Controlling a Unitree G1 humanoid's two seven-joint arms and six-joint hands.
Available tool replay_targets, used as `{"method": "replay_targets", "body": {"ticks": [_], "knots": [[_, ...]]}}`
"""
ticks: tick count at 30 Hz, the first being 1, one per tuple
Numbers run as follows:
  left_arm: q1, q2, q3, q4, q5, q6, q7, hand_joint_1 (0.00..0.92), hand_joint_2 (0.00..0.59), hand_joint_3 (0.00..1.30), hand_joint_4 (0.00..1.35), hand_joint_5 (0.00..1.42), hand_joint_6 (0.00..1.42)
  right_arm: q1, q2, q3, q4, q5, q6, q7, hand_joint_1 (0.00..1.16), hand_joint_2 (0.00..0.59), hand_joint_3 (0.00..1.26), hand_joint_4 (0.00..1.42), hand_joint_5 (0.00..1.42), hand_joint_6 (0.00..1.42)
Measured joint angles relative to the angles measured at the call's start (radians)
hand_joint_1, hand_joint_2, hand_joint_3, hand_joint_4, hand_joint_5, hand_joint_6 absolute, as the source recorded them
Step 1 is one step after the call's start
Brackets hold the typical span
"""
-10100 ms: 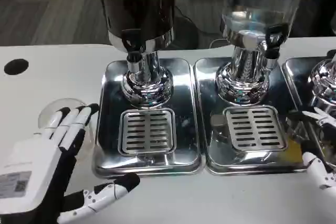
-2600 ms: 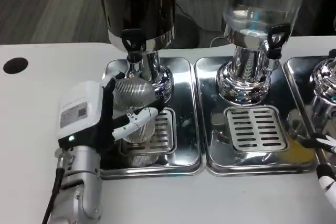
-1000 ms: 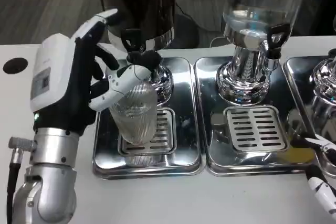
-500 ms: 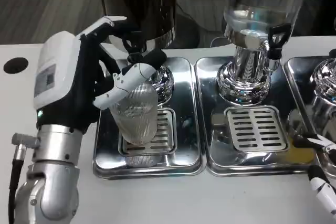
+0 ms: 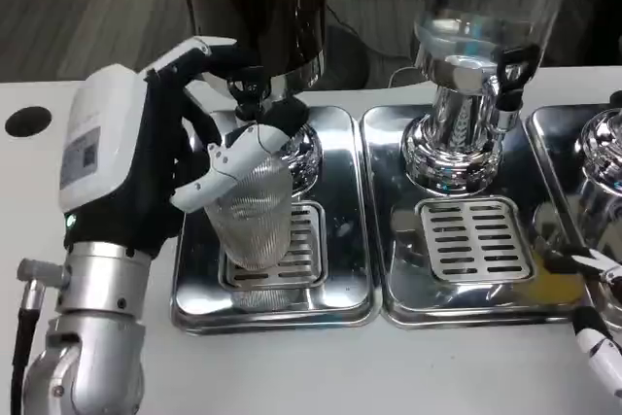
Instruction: Grasp the cup under the faucet to collect the drink, then remove the cup.
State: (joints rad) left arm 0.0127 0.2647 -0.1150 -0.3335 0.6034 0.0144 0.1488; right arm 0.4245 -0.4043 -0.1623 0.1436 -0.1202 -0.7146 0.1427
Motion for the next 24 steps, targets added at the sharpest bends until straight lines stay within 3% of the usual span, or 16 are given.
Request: {"method": "replay_targets", "body": {"ticks": [24], "knots": [[0.023,-0.001,-0.004,-0.003,-0.001,-0.022,0.011,0.000,0.043,0.49,0.46,0.89,1.10,0.007,0.000,0.001,-0.022,0.000,0.000,0.009,0.39,0.444,0.31,0.14,0.12,0.02]]}}
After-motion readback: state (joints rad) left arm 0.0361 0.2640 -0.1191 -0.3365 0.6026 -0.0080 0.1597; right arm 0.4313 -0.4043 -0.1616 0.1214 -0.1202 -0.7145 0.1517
